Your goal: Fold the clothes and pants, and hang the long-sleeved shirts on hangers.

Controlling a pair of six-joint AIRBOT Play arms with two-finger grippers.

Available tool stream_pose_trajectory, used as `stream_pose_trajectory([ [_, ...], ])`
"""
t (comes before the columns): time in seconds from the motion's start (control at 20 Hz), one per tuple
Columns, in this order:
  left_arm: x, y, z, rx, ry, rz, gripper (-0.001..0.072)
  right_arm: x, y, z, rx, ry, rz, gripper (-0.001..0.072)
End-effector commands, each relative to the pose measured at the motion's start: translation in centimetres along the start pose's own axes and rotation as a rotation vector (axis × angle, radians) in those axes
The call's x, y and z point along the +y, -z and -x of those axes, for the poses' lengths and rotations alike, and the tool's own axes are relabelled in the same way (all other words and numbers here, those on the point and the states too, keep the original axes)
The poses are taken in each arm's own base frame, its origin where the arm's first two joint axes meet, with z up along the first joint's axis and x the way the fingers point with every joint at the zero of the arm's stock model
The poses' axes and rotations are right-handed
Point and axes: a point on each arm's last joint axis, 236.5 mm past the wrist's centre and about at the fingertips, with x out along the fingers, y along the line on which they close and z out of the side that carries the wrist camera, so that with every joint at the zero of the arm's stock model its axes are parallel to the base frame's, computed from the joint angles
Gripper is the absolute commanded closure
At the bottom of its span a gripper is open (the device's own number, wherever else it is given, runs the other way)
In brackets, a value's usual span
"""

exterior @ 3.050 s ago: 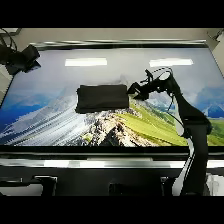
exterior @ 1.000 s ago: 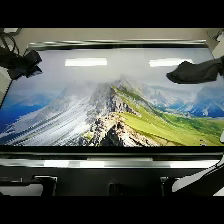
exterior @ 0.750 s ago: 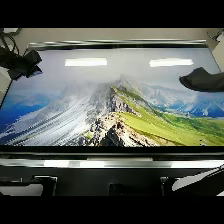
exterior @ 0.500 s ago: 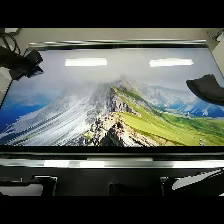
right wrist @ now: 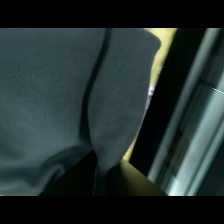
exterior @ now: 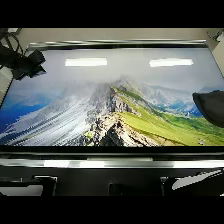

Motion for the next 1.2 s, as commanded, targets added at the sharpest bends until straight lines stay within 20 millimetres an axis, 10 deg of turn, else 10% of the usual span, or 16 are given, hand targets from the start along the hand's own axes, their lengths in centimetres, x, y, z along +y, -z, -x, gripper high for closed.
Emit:
stream_pose_trajectory([
  [0.0,-0.3,0.2,0.1,0.006,0.013,0.0,0.0682,-2.5,2.3,-1.0,0.096,0.118,0.036,0.0679],
  [0.75,-0.5,0.3,0.0,0.011,0.022,0.001,0.0682,-6.5,5.0,-3.8,0.209,0.325,0.147,0.0676],
  [0.95,-0.5,0.3,0.0,0.011,0.022,0.001,0.0682,-7.4,5.2,-3.0,0.216,0.355,0.152,0.053],
  [1.05,-0.5,0.3,0.0,0.011,0.022,0.001,0.0682,-8.3,4.5,-2.3,0.183,0.39,0.144,0.028],
  [1.15,-0.5,0.3,0.0,0.011,0.022,0.0,0.0682,-8.5,4.2,-1.8,0.166,0.384,0.159,0.0245],
])
